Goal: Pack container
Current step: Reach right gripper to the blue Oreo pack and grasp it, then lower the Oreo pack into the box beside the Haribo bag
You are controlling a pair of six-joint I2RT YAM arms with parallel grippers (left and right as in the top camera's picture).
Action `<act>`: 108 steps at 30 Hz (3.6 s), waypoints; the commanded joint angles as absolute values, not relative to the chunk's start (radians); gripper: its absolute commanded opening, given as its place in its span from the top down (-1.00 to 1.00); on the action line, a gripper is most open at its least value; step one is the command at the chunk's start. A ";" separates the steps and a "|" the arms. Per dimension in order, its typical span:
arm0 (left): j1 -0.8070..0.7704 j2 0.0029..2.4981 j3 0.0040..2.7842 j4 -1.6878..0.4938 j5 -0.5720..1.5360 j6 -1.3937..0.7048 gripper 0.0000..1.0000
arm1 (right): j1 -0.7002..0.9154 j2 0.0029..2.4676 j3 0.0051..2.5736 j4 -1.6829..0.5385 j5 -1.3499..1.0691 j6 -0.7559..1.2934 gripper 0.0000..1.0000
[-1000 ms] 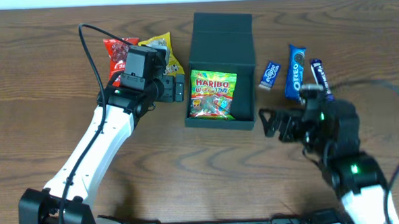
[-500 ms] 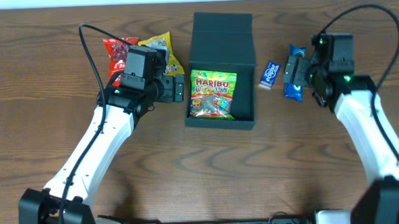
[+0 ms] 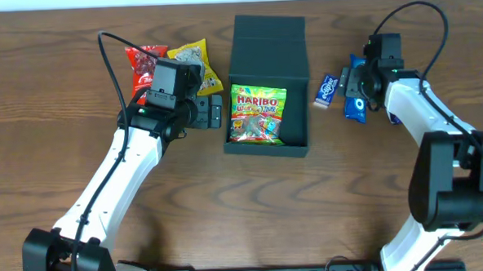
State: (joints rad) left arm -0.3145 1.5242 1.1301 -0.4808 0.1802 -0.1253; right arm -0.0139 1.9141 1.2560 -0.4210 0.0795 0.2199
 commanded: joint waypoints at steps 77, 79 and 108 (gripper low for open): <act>-0.311 1.526 1.148 -0.506 0.184 -0.108 -0.90 | 0.557 1.820 1.477 -1.032 0.245 0.763 0.97; -0.311 1.526 1.148 -0.506 0.184 -0.108 -0.90 | 0.557 1.820 1.477 -1.032 0.256 0.726 0.97; -0.310 1.526 1.148 -0.509 0.182 -0.107 -0.90 | 0.554 1.819 1.477 -1.039 0.321 0.627 -0.83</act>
State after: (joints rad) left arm -0.3145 1.5242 1.1301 -0.5049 0.1802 -0.1253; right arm 0.5499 1.8263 1.4796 -1.0309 0.2726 0.6277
